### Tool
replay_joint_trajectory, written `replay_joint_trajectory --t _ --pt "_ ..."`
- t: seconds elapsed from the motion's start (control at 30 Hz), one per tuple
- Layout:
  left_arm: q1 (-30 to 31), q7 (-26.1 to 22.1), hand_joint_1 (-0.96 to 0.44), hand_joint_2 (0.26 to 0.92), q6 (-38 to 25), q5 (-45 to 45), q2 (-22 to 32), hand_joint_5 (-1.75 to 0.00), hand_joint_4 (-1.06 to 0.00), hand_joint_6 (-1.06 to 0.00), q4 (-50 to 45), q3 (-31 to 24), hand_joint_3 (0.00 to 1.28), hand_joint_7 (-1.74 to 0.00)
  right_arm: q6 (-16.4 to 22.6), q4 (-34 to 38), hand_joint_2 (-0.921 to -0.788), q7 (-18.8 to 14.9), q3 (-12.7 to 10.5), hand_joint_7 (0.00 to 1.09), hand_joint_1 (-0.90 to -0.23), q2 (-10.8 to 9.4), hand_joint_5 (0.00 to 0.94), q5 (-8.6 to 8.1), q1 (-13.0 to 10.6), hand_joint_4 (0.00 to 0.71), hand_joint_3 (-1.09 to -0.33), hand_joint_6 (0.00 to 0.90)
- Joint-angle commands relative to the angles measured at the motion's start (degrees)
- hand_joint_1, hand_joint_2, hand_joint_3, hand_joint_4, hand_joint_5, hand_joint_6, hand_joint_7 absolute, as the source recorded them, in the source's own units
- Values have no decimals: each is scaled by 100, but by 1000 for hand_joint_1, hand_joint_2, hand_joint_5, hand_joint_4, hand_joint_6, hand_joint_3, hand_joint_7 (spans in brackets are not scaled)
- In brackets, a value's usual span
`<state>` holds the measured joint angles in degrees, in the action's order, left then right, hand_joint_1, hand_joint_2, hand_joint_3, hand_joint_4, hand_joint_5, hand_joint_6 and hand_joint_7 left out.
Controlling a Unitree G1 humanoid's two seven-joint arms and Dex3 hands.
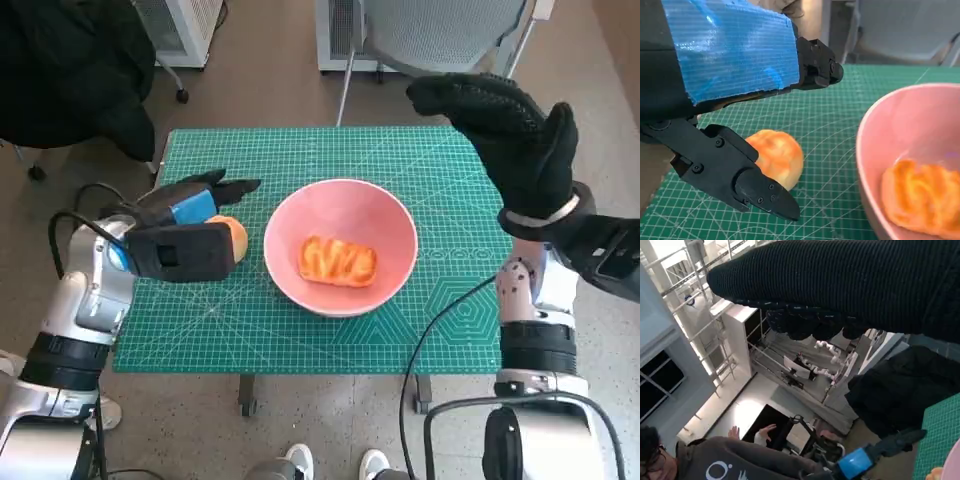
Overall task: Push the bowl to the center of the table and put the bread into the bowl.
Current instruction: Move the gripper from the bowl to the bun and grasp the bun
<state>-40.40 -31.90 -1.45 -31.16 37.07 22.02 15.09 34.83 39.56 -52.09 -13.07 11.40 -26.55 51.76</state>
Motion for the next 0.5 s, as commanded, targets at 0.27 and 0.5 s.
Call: replay_joint_trajectory --t 0.27,0.5 --pt "-127 127 -347 689 -210 -319 -59 -5 -57 -257 302 248 3 -12 -62 -83 -921 58 40 4 -730 66 0 104 -204 335 -873 410" --pt "-127 150 -336 692 -339 -492 -78 -4 -66 -267 389 392 3 -11 -62 -101 -921 68 45 4 -730 74 0 104 -216 335 -873 410"
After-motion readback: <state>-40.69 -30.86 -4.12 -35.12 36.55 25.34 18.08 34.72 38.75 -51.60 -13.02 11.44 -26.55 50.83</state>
